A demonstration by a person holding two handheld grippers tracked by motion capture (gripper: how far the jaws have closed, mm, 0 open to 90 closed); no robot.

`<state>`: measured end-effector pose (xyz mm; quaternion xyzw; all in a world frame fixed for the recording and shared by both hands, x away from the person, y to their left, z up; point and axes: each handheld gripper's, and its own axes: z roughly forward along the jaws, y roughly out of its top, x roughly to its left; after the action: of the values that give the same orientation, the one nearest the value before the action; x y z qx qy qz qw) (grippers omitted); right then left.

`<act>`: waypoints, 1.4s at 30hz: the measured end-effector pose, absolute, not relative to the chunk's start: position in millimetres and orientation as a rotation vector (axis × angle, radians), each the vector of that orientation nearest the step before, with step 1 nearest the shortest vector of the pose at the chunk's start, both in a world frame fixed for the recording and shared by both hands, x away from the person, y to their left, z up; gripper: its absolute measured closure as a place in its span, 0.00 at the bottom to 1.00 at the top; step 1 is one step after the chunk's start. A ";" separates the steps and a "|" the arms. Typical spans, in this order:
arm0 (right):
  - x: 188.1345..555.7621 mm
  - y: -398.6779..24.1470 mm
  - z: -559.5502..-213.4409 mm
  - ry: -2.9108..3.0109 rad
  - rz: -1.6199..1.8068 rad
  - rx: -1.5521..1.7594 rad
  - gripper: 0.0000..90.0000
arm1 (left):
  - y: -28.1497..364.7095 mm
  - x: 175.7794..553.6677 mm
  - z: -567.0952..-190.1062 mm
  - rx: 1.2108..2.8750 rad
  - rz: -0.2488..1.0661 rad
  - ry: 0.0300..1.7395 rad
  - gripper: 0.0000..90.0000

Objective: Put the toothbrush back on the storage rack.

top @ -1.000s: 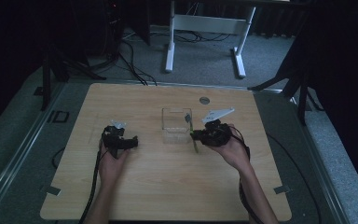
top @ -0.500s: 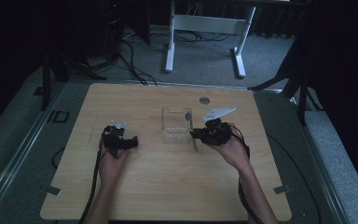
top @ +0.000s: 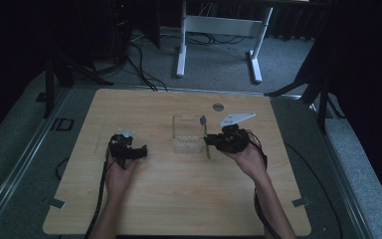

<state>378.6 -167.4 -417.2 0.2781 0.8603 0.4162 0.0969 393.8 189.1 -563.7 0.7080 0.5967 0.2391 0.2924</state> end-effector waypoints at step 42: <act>381.1 -166.8 -407.5 2.489 1.325 0.840 0.91 | 189.1 393.8 -563.7 1.887 0.637 1.590 0.10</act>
<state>381.1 -166.8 -407.5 0.2839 0.8418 0.4482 0.0994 393.8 189.1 -563.7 0.7080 0.5967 0.2391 0.2924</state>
